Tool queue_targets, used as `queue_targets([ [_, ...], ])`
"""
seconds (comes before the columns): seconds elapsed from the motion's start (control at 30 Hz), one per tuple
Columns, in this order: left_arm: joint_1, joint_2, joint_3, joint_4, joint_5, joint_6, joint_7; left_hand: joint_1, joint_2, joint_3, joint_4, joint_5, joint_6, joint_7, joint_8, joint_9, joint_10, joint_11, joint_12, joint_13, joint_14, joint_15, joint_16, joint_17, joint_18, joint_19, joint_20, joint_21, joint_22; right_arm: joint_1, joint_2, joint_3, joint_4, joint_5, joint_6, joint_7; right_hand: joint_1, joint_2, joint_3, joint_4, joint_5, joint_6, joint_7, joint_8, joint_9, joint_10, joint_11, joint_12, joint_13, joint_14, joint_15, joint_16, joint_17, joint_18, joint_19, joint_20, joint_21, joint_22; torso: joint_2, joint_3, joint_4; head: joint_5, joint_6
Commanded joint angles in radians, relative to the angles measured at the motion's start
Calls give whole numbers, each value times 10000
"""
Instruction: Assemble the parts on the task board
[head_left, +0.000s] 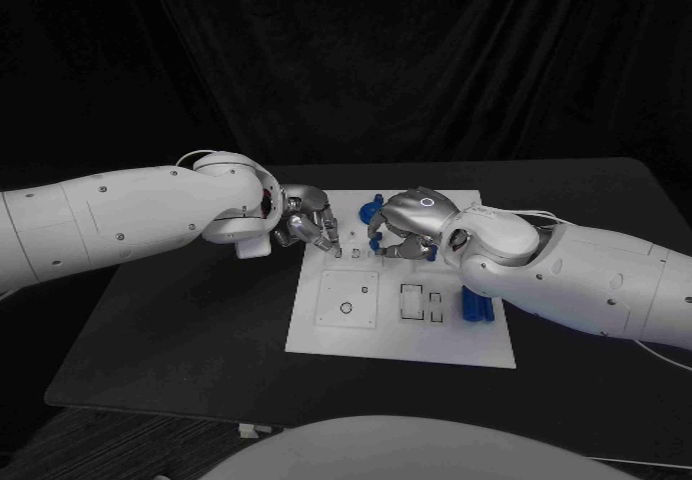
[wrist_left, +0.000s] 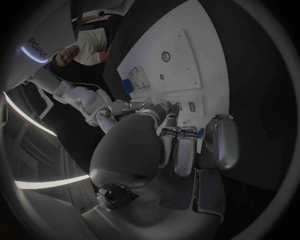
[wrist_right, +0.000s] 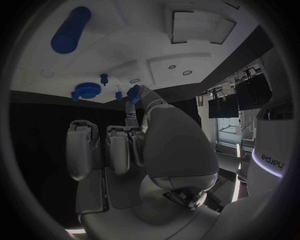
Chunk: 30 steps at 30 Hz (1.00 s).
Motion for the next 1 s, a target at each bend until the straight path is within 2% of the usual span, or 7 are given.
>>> queue_targets([
  [0.03,13,25,7,3,35,198,5,-45,94,-2,42,36,-58,-6,45,-10,518,60,-61,1993,1038,79,26,2635,59,-70,32,-41,1838,-18,95,6,-74,-182,142,-41,-145,25,-58,60,-90,-149,27,-51,29,596,1,-63,1752,893,17,-63,2033,140,411,14,-63,2240,4,1,11,-16,1],
  [0.17,13,26,7,10,35,207,-4,-45,94,-2,42,36,-58,-6,45,-10,518,60,-61,1993,1038,79,26,2635,59,-70,32,-41,1838,-19,226,6,-199,-184,646,-183,-201,20,-89,113,-172,-371,64,-167,34,559,20,-95,1688,872,32,-98,1961,165,359,23,-162,2206,6,-3,10,-18,1],
  [0.37,13,26,7,8,35,220,-7,-45,97,-4,47,36,-61,-6,46,-11,513,60,-65,1988,1038,80,26,2635,62,-79,32,-56,1834,-21,384,6,-398,-185,1041,-301,-202,25,-88,117,-179,-390,66,-178,35,554,23,-99,1679,871,34,-99,1958,168,351,25,-177,2201,4,-2,14,-39,1],
  [1.0,8,70,7,-28,35,259,21,-31,102,-3,47,41,-64,-9,51,-15,499,59,-78,1974,1038,82,26,2635,66,-93,35,-78,1828,-53,578,6,-660,-185,1599,-400,-173,39,-75,108,-183,-582,94,-290,26,506,45,-139,1602,849,56,-134,1889,186,310,43,-252,2176,9,-1,9,-57,1],
])
